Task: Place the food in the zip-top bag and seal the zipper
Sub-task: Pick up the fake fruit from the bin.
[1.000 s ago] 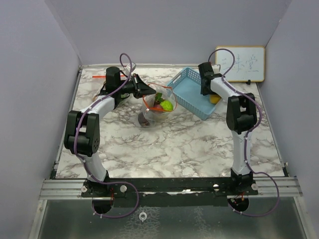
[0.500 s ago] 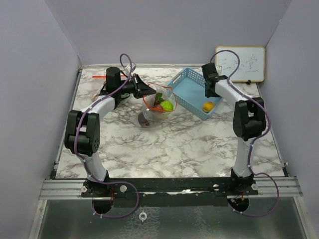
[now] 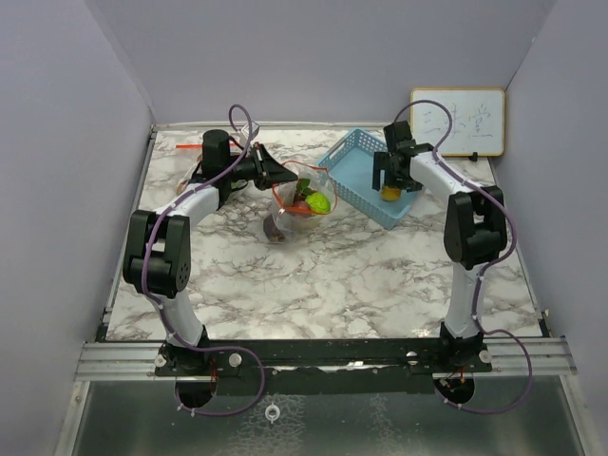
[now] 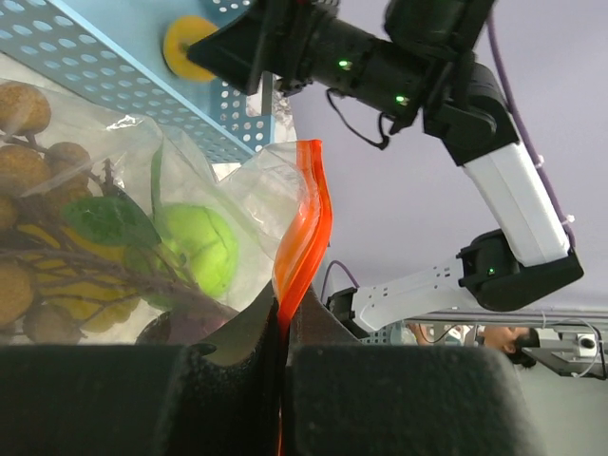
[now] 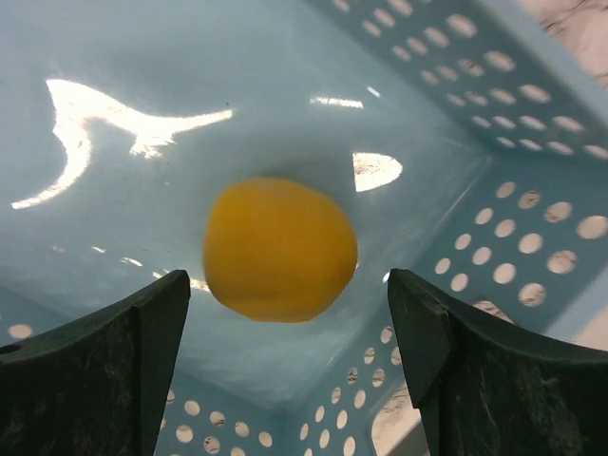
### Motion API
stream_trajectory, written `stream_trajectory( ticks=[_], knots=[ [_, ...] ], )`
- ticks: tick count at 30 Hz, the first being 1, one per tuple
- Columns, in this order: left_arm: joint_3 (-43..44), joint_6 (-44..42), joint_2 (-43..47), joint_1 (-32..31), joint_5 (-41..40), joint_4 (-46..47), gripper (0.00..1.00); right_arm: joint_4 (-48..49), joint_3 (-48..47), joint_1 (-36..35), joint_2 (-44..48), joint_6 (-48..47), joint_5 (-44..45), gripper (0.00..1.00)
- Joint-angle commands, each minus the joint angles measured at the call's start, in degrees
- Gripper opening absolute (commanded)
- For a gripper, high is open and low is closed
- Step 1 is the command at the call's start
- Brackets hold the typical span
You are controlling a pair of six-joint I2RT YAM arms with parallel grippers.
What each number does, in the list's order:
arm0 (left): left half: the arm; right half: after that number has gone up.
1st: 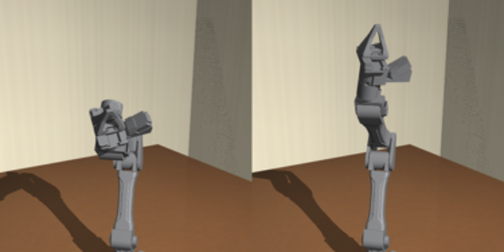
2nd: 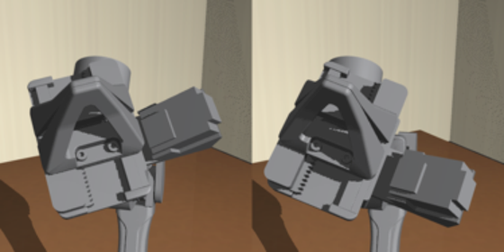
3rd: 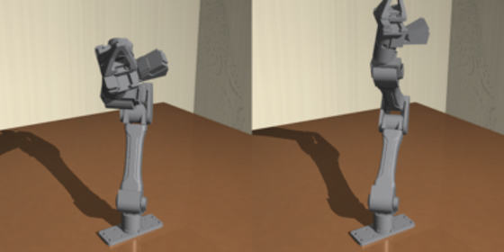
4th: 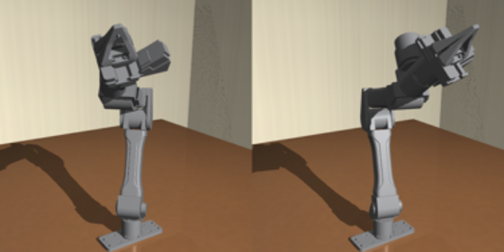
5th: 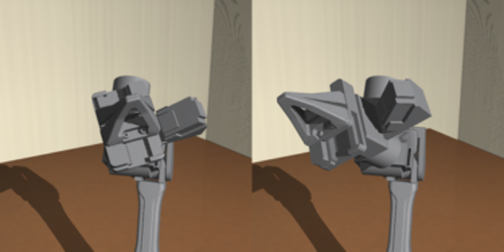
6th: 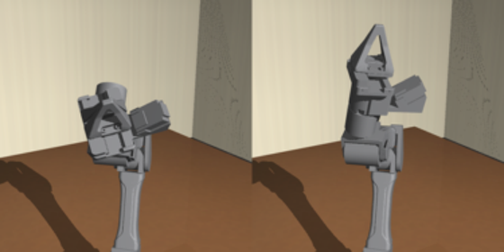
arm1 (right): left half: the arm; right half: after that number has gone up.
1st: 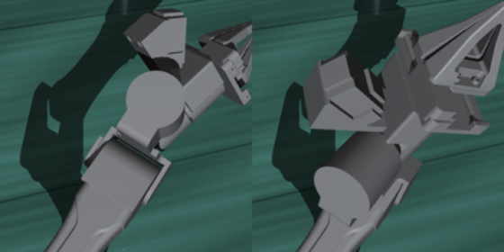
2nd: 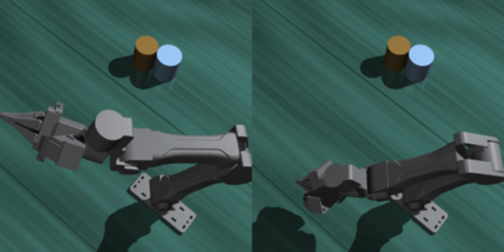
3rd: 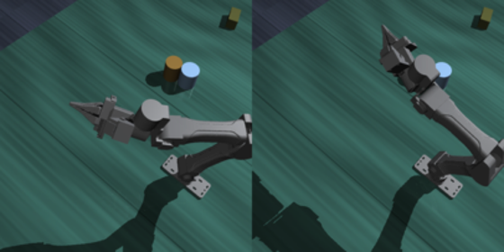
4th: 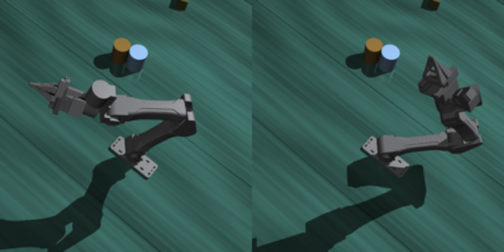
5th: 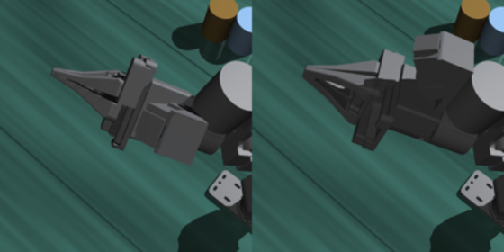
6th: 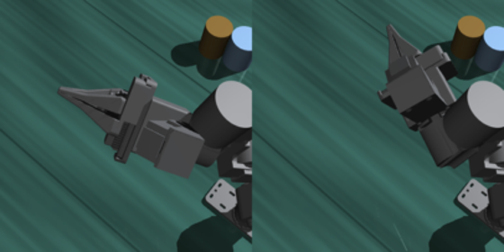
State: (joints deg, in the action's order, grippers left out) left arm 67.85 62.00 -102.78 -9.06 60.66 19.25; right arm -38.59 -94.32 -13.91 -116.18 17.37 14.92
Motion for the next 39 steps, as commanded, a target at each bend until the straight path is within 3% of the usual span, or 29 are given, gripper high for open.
stream_trajectory(
  ticks=[1, 11, 19, 23, 26, 29, 34, 39],
  knots=[
    [-0.48, -0.81, 0.83, 0.35, 1.12, 1.71, 0.00, -1.21, -0.36, -0.15, -4.64, -0.44, -2.26, 0.85],
    [-0.12, -0.87, 0.33, 0.35, 1.31, 1.69, 0.00, 4.68, -0.91, -0.15, -8.24, -0.90, -2.96, 0.75],
    [0.21, -0.88, -0.13, 0.36, 1.47, 1.62, 0.00, 4.92, -6.67, -0.15, -11.53, -0.07, -0.68, 0.81],
    [0.30, -0.83, -0.26, 0.36, 1.47, 1.45, 0.00, 2.43, -10.47, -0.15, -13.99, 1.62, -0.80, 0.67],
    [0.26, -1.07, -0.18, 0.35, 1.48, 1.17, 0.00, 0.44, -10.63, -0.15, -13.84, 2.13, -0.09, 0.42],
    [0.17, -1.13, -0.26, 0.31, 1.41, 1.14, 0.00, 0.18, -8.17, -0.15, -10.74, 1.79, 0.69, 0.26],
    [0.67, -1.14, -0.74, 0.35, 1.22, 1.06, 0.00, 0.80, -4.42, -0.15, 0.37, 0.50, -4.12, 0.22],
    [1.46, -1.80, -1.01, 0.34, 1.05, 0.07, 0.00, 3.89, -3.57, -0.77, 11.86, 0.24, -19.36, 0.21]
  ],
)
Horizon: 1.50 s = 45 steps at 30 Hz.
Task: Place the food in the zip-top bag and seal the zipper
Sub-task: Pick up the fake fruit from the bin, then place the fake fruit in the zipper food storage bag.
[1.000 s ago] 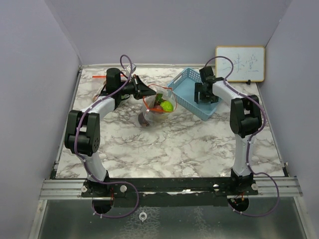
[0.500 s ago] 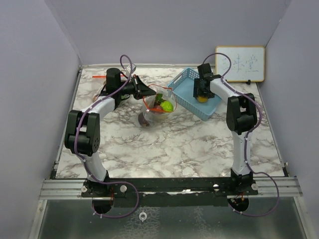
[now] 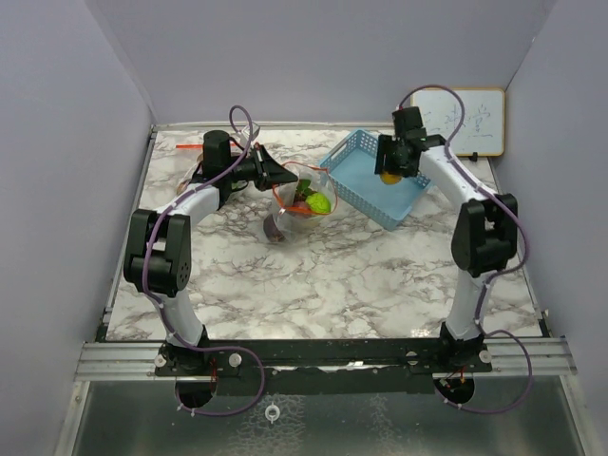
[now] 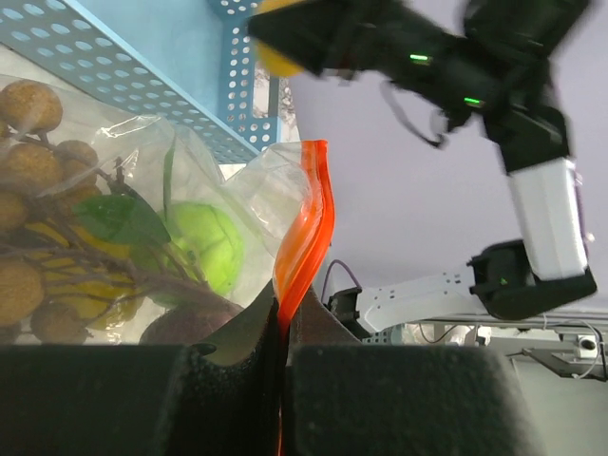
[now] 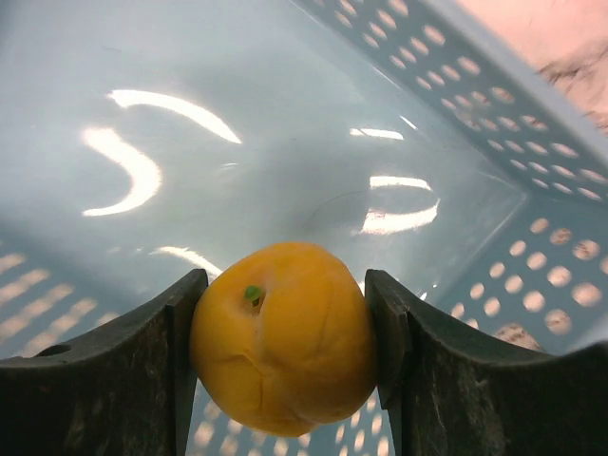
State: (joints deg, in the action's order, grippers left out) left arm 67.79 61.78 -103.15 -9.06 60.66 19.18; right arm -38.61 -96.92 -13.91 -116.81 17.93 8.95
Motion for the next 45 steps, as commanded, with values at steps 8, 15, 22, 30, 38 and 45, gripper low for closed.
stream_trajectory(
  ticks=[8, 15, 22, 30, 38, 45],
  knots=[
    [1.53, -1.62, -0.47, 0.36, 0.06, -0.12, 0.00, 8.98, -3.05, -14.14, 17.26, 5.05, -27.19, 0.22],
    [2.17, -1.32, 0.11, 0.31, 0.10, 0.07, 0.00, 15.22, 3.67, -19.21, 16.64, 10.81, -28.67, 0.24],
    [1.35, -1.39, 0.73, 0.36, 0.41, 0.25, 0.00, 13.69, 3.87, -20.49, 13.36, 8.71, -27.02, 0.53],
    [1.95, -0.98, 0.24, 0.36, 0.60, 0.67, 0.00, 13.02, 2.46, -20.89, 14.04, 6.51, -25.31, 0.99],
    [1.86, 5.64, -1.36, 0.36, 2.49, 8.70, 0.00, 16.31, 9.84, -20.89, 23.49, -9.69, -38.32, 0.99],
    [3.15, 13.02, -3.89, 0.36, 6.69, 17.46, 0.00, 12.92, 9.84, -22.85, 24.46, -21.40, -47.42, 0.95]
  ],
)
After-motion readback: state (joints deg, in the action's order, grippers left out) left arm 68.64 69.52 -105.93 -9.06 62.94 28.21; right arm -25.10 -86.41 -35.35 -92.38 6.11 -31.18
